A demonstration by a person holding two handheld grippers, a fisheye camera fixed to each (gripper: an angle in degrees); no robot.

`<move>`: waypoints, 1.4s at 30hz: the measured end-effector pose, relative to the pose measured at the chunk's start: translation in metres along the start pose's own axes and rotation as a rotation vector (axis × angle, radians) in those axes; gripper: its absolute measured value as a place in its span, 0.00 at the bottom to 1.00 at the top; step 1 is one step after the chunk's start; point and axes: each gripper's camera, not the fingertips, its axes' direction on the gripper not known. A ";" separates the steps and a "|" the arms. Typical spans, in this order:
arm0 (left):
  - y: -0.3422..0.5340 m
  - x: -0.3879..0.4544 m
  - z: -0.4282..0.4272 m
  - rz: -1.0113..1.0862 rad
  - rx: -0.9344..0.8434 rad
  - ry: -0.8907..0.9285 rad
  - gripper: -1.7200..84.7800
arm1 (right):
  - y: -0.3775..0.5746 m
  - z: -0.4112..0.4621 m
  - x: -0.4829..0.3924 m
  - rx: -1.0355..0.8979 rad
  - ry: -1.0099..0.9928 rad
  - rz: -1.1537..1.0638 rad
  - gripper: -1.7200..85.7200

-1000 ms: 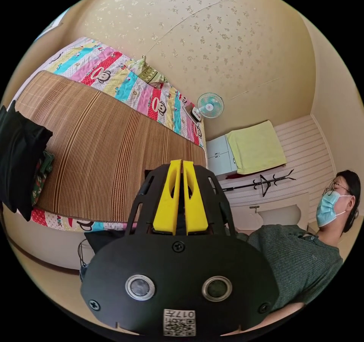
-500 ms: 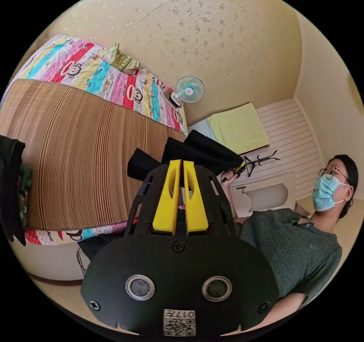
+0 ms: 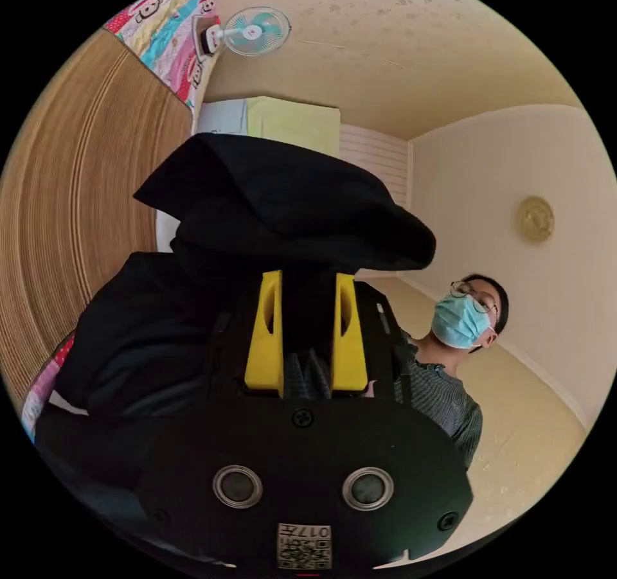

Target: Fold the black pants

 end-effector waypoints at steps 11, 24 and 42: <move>-0.061 0.104 0.070 0.325 -0.491 -0.236 0.01 | 0.033 -0.218 -0.140 0.626 -0.028 -0.202 0.02; -0.070 -0.060 -0.143 -0.483 0.144 0.083 0.14 | 0.037 -0.312 -0.231 0.824 -0.097 -0.250 0.02; -0.041 -0.105 -0.205 -0.566 0.336 0.176 0.19 | 0.029 -0.415 -0.274 0.887 -0.094 -0.351 0.02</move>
